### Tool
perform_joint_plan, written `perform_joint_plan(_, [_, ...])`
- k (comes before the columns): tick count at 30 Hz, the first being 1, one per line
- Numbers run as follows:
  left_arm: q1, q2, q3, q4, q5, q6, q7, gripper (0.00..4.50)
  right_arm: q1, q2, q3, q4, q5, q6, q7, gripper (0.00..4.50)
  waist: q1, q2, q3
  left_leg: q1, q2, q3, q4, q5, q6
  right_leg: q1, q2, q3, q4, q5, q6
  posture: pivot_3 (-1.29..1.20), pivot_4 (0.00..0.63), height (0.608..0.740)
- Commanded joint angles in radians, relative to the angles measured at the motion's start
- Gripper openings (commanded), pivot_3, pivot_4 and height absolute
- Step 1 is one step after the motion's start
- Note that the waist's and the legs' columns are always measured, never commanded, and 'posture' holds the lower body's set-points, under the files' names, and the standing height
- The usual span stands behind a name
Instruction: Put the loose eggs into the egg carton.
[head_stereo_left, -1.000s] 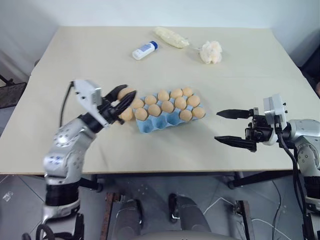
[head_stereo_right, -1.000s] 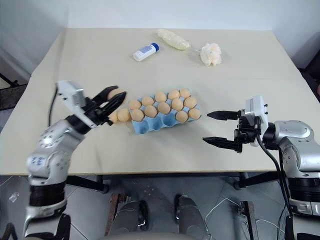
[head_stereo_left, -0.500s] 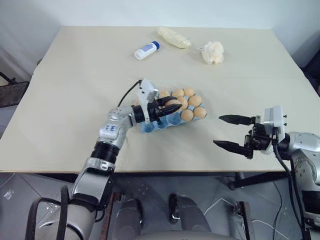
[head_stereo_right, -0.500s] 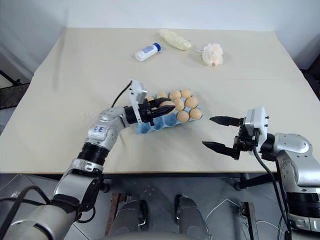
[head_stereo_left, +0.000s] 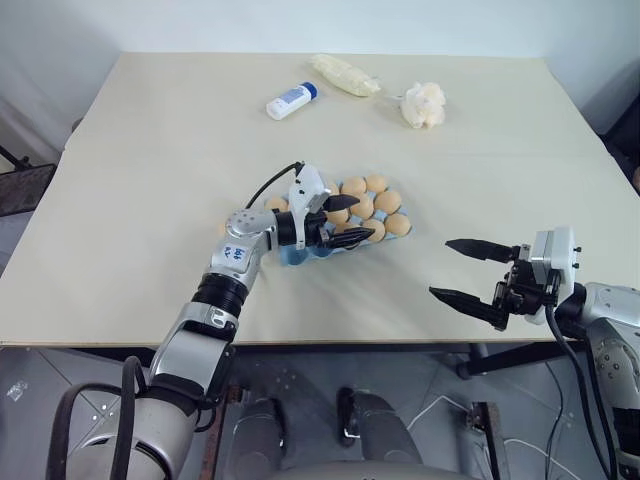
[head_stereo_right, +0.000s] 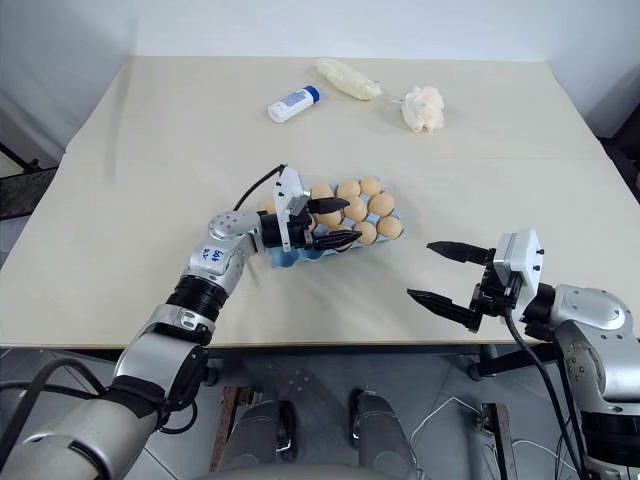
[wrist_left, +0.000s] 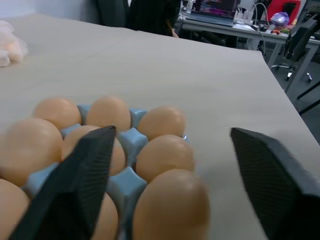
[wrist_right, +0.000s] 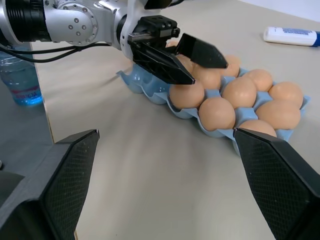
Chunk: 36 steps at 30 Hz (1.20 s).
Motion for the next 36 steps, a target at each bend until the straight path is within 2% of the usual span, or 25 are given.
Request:
perform_joint_plan(1, [-0.024,-0.002,0.034,-0.038,0.005,-0.038,0.035,4.47,-0.026,-0.008,-0.028,-0.010,0.017,-0.008,-0.001,4.50,-0.001,0.000,0.000,0.000,0.000,0.000,0.000,0.000,0.000,0.000,0.000,0.000,0.000,0.000,0.000,0.00,0.150,0.740])
perform_joint_plan(9, [0.087,0.086,0.108,-0.300,-0.031,0.017,0.092,4.47,-0.054,-0.020,-0.019,0.012,0.016,0.000,0.026,4.50,-0.004,0.000,0.000,0.001,0.001,0.000,-0.001,0.000,0.000,0.000,0.001,0.001,0.002,0.000,0.000,0.00,0.150,0.740])
perform_joint_plan(23, [0.525,0.255,0.357,-0.825,-0.129,0.217,0.309,4.47,-0.130,-0.041,0.011,0.089,0.007,0.008,0.097,4.50,-0.003,0.001,0.000,0.002,0.001,0.001,0.001,0.000,0.000,0.000,0.000,0.004,0.006,0.000,-0.001,0.00,0.150,0.740])
perform_joint_plan(27, [0.750,0.224,0.457,-0.964,-0.206,0.197,0.336,4.47,-0.185,-0.043,0.042,0.141,-0.006,0.007,0.131,4.50,-0.010,0.001,0.000,0.003,0.003,0.001,0.000,0.000,-0.001,0.000,-0.001,0.008,0.006,-0.002,-0.003,0.00,0.150,0.740])
perform_joint_plan(36, [0.995,0.216,0.578,-0.985,-0.249,0.114,0.339,4.47,-0.229,-0.033,0.064,0.185,-0.011,-0.002,0.167,4.50,-0.003,0.001,0.000,0.003,0.003,0.000,0.000,-0.003,-0.006,0.000,-0.007,0.009,0.002,-0.006,-0.010,0.00,0.150,0.740])
